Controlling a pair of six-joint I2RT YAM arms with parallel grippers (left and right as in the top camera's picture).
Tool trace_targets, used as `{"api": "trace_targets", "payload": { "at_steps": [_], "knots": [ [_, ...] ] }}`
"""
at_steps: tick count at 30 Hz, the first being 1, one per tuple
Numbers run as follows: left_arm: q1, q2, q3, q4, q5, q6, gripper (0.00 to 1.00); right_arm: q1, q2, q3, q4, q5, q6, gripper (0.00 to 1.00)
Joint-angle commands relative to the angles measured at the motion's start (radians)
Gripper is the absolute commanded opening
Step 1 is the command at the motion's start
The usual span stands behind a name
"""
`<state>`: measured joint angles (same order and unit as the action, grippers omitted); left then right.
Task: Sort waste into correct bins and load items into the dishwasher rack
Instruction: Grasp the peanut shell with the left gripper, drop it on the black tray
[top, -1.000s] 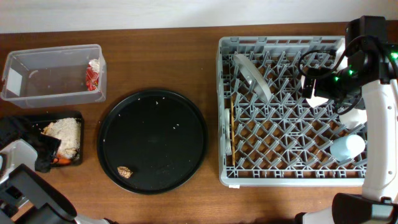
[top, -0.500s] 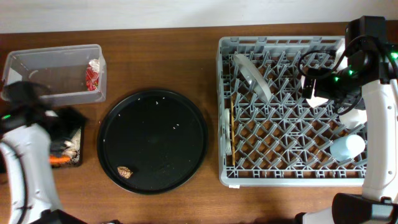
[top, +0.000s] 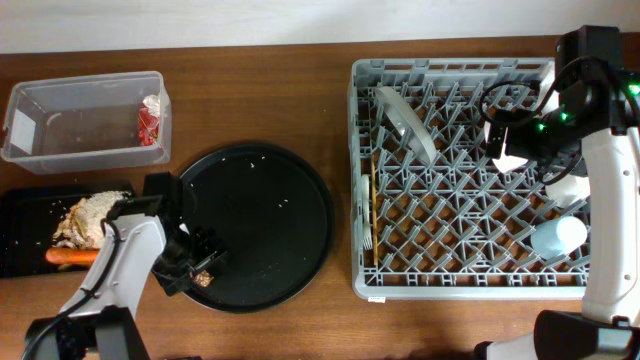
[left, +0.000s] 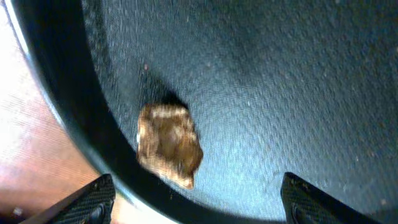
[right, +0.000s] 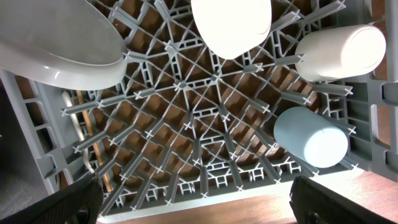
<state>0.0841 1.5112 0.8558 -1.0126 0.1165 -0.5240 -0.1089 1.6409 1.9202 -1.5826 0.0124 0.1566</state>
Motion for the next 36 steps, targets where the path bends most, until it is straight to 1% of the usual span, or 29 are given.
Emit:
{"api": "trace_targets", "payload": {
  "at_steps": [1,4,9,11,12,14,18,20,21,24,28,30,32,34,36],
  "knots": [
    [-0.005,0.002,-0.043,0.04,-0.004,-0.045,0.84,-0.005,0.0,-0.006,-0.001,-0.005,-0.003,0.99],
    [-0.005,0.002,-0.076,0.089,-0.004,-0.06,0.83,-0.005,0.0,-0.006,-0.001,-0.005,-0.003,0.99],
    [-0.005,0.005,-0.086,0.121,-0.03,-0.06,0.69,-0.005,0.0,-0.006,-0.003,-0.005,-0.003,0.99],
    [-0.005,0.013,-0.086,0.13,-0.053,-0.06,0.61,-0.005,0.0,-0.006,-0.003,-0.005,-0.003,0.99],
    [-0.005,0.021,-0.087,0.135,-0.053,-0.06,0.54,-0.005,0.0,-0.006,-0.004,-0.005,-0.003,0.99],
    [-0.005,0.029,-0.089,0.14,-0.053,-0.06,0.45,-0.005,0.0,-0.006,-0.004,-0.005,-0.003,0.99],
    [-0.005,0.035,-0.089,0.15,-0.053,-0.06,0.37,-0.005,0.0,-0.006,-0.004,-0.005,-0.003,0.99],
    [-0.005,0.035,-0.089,0.153,-0.051,-0.06,0.31,-0.005,0.0,-0.006,-0.004,-0.005,-0.003,0.99],
    [-0.005,0.035,-0.089,0.161,-0.049,-0.06,0.25,-0.005,0.0,-0.006,-0.004,-0.005,-0.003,0.99],
    [-0.005,0.035,-0.089,0.19,-0.048,-0.059,0.21,-0.005,0.0,-0.006,-0.004,-0.005,-0.003,0.99],
    [-0.005,0.035,-0.088,0.206,-0.045,-0.059,0.07,-0.005,0.0,-0.006,-0.008,-0.005,-0.003,0.99],
    [-0.003,0.035,-0.075,0.209,-0.045,-0.058,0.03,-0.005,0.0,-0.006,-0.008,-0.005,-0.003,0.99],
    [0.01,0.03,-0.019,0.201,-0.026,-0.008,0.03,-0.005,0.0,-0.006,-0.008,-0.005,-0.003,0.99],
    [0.039,0.021,0.065,0.154,-0.027,0.031,0.03,-0.005,0.0,-0.006,-0.008,-0.004,-0.003,0.98],
    [0.103,0.014,0.197,0.099,-0.033,0.079,0.04,-0.005,0.0,-0.006,-0.008,-0.003,-0.003,0.99]
  ]
}}
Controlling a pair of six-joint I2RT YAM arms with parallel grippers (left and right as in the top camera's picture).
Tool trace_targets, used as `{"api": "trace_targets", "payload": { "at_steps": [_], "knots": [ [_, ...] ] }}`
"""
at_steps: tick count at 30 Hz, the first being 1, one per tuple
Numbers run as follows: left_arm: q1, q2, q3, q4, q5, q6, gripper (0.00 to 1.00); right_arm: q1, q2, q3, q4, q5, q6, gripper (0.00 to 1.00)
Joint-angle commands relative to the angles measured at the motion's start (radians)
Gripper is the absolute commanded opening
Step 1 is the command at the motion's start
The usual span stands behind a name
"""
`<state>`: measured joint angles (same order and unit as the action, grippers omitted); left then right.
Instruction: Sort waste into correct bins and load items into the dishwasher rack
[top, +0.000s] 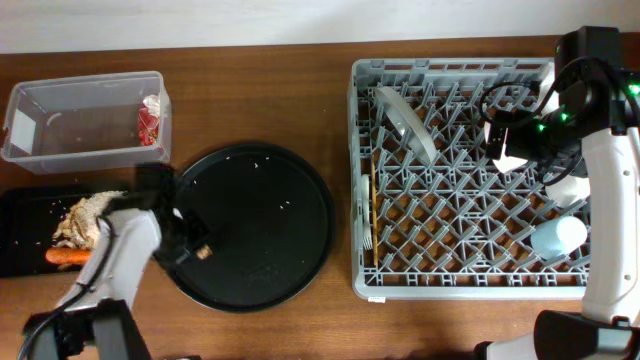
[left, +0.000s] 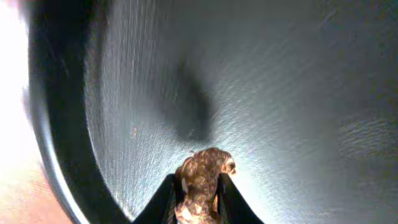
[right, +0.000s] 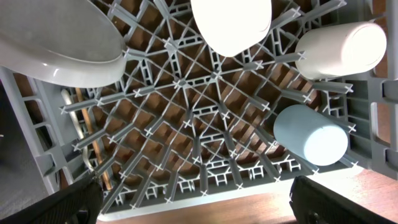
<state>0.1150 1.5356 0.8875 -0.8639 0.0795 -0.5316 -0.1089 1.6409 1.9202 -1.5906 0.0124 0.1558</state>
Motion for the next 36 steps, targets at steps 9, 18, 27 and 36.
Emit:
{"api": "trace_targets", "payload": {
  "at_steps": [9,18,27,36],
  "knots": [
    [0.456,0.008,0.311,0.072,-0.051,0.099,0.07,-0.005,0.0,-0.006,0.0,-0.001,-0.003,0.99],
    [0.568,0.216,0.311,0.131,-0.111,0.1,0.13,-0.005,0.0,-0.006,-0.001,-0.001,-0.003,0.99],
    [0.569,0.248,0.318,0.123,-0.109,0.1,0.67,-0.005,0.0,-0.006,-0.003,-0.001,-0.003,0.99],
    [0.409,0.089,0.537,-0.054,0.1,0.173,0.69,-0.004,0.005,-0.006,0.008,-0.055,-0.003,0.99]
  ]
}}
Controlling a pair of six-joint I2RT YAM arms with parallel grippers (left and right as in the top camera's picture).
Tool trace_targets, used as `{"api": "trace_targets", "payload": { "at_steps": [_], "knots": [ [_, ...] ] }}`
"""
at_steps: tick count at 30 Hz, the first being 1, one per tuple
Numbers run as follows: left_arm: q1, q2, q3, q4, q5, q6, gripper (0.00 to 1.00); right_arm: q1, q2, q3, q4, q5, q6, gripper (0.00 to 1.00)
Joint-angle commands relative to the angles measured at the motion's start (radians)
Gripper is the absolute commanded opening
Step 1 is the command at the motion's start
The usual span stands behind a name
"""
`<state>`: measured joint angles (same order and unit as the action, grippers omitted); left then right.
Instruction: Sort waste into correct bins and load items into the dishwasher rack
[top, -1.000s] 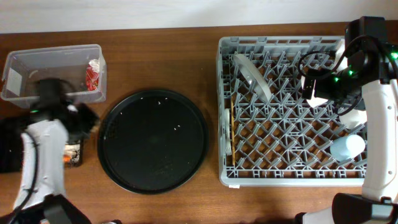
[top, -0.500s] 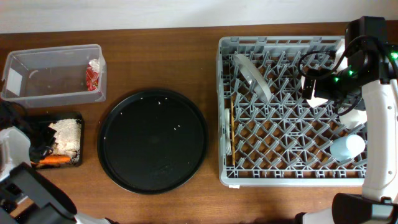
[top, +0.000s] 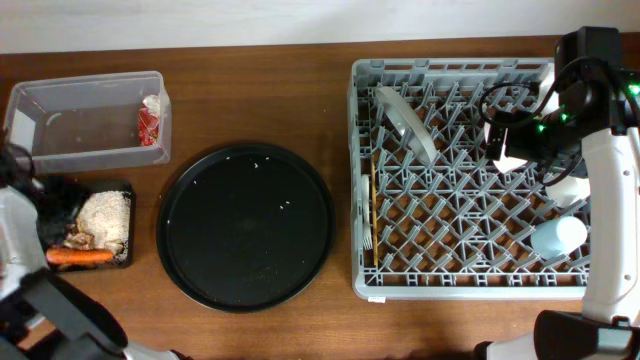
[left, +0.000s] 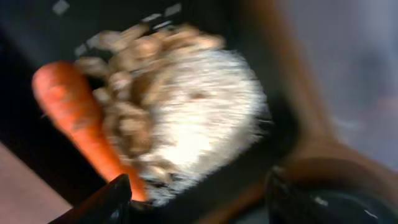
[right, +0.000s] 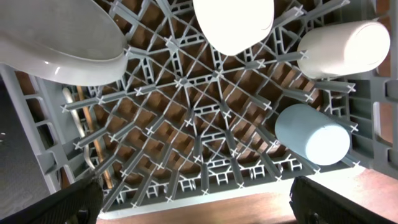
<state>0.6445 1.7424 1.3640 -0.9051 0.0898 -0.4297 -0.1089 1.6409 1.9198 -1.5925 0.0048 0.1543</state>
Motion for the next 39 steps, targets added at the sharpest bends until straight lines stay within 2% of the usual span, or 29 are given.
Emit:
{"api": "trace_targets", "payload": {
  "at_steps": [1,4,6,8,10,13,15,18,19,22,25,28,33,39],
  "knots": [
    [-0.197,-0.147,0.062,-0.013,0.09,0.101,0.69,-0.003,0.01,-0.006,0.026,-0.085,-0.005,0.99],
    [-0.442,-0.167,0.062,-0.021,0.09,0.212,0.7,0.007,0.046,-0.006,0.071,-0.283,-0.151,0.99],
    [-0.641,-0.146,0.062,-0.061,0.086,0.294,0.75,0.02,0.08,-0.006,0.074,-0.357,-0.235,0.99],
    [-0.761,-0.126,0.062,-0.127,0.033,0.336,0.87,0.024,0.109,-0.006,0.061,-0.351,-0.237,0.99],
    [-0.84,-0.115,0.062,-0.266,-0.027,0.338,0.99,0.023,0.129,-0.006,0.013,-0.329,-0.237,0.98],
    [-0.837,-0.123,0.062,-0.483,0.003,0.338,0.99,0.023,0.122,-0.006,-0.068,-0.262,-0.234,0.99],
    [-0.818,-0.166,0.06,-0.536,0.021,0.338,0.99,0.023,0.105,-0.009,-0.095,-0.254,-0.225,0.99],
    [-0.811,-0.293,0.039,-0.477,0.016,0.338,0.99,0.023,0.025,-0.066,-0.045,-0.254,-0.217,0.99],
    [-0.811,-0.384,0.017,-0.439,-0.004,0.337,0.99,0.023,-0.037,-0.123,0.007,-0.254,-0.216,0.99],
    [-0.811,-0.61,-0.065,-0.337,-0.045,0.337,0.99,0.023,-0.262,-0.361,0.203,-0.177,-0.137,0.99],
    [-0.811,-0.866,-0.217,-0.204,-0.152,0.336,0.99,0.023,-0.565,-0.688,0.452,-0.172,-0.135,0.99],
    [-0.811,-1.099,-0.375,-0.138,-0.188,0.334,0.99,0.023,-0.813,-0.923,0.542,-0.138,-0.135,0.99],
    [-0.811,-1.222,-0.407,-0.168,-0.188,0.334,0.99,0.023,-0.99,-1.058,0.523,-0.138,-0.135,0.99],
    [-0.811,-1.222,-0.407,-0.196,-0.188,0.334,0.99,0.023,-0.981,-1.062,0.523,-0.138,-0.135,0.99]
  ]
}}
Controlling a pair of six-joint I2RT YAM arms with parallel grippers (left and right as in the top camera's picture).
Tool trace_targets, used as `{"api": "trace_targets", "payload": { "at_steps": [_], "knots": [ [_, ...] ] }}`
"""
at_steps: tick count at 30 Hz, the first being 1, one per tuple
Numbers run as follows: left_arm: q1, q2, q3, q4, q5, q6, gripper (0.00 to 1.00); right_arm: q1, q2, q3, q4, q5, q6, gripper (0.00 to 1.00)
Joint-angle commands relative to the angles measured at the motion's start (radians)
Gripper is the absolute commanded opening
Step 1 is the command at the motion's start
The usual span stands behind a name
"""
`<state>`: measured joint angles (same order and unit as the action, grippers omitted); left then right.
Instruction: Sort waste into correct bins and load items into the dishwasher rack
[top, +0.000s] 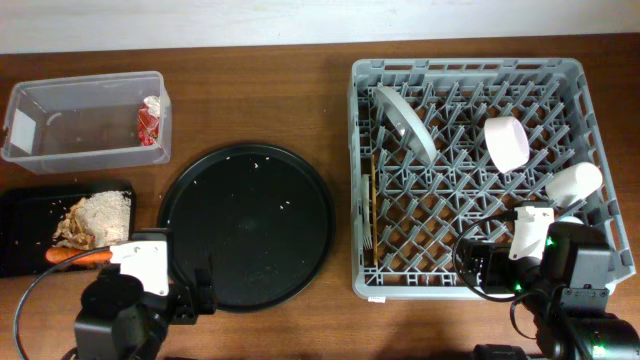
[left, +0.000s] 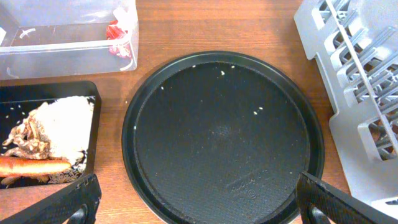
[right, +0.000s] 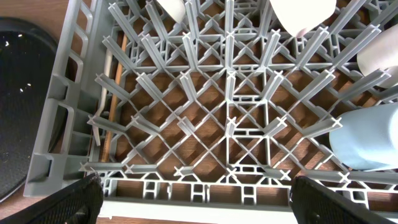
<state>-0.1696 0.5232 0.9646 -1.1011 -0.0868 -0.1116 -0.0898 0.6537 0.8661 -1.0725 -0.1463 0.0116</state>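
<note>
The round black tray holds only crumbs; the left wrist view looks down on that tray. To its left, the black food tray carries rice, brown scraps and an orange sausage-like piece. A red wrapper lies in the clear bin. The grey rack holds a plate, a white bowl, a white cup and a pale blue cup. My left gripper is open over the round tray's near rim. My right gripper is open over the rack's near wall.
Utensils lie in the rack's left channel. Both arms sit at the table's near edge, the left arm near the round tray and the right arm over the rack's near right corner. Brown table shows between bin and rack.
My left gripper was open over the food tray at the far left and is now back at the near edge by the round tray. The right arm left the rack's far right for its near corner.
My left gripper stood open around a brown food scrap at the round tray's near left rim. Then it was shut on the scrap, above the tray. Then it was open over the black food tray. Now both arms are drawn back and the round tray holds only crumbs.
</note>
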Motion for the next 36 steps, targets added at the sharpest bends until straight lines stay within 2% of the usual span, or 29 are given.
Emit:
{"api": "trace_targets", "payload": {
  "at_steps": [1,5,9,13,17,20,24,27,36],
  "knots": [
    [0.003,-0.003,-0.008,0.0,-0.012,0.016,0.99,0.004,0.009,-0.008,0.003,0.013,0.008,0.99],
    [0.003,-0.003,-0.008,0.0,-0.012,0.016,0.99,0.004,0.01,-0.008,0.003,0.013,0.008,0.99],
    [0.003,-0.003,-0.008,0.0,-0.011,0.016,0.99,0.008,-0.09,-0.016,0.047,0.033,-0.003,0.99],
    [0.003,-0.003,-0.008,0.0,-0.011,0.016,0.99,0.049,-0.347,-0.199,0.332,0.028,-0.004,0.99],
    [0.003,-0.003,-0.008,0.0,-0.012,0.016,0.99,0.085,-0.57,-0.513,0.688,0.023,-0.005,0.99],
    [0.003,-0.003,-0.008,0.0,-0.012,0.016,0.99,0.09,-0.65,-0.676,0.899,0.02,-0.003,0.99],
    [0.003,-0.003,-0.008,0.0,-0.012,0.016,0.99,0.089,-0.65,-0.863,1.126,0.084,-0.015,0.99],
    [0.003,-0.003,-0.008,0.0,-0.012,0.016,0.99,0.089,-0.65,-0.861,0.988,0.126,-0.014,0.99],
    [0.003,-0.003,-0.008,0.0,-0.012,0.016,0.99,0.09,-0.65,-0.861,0.994,0.125,-0.014,0.99]
  ]
}}
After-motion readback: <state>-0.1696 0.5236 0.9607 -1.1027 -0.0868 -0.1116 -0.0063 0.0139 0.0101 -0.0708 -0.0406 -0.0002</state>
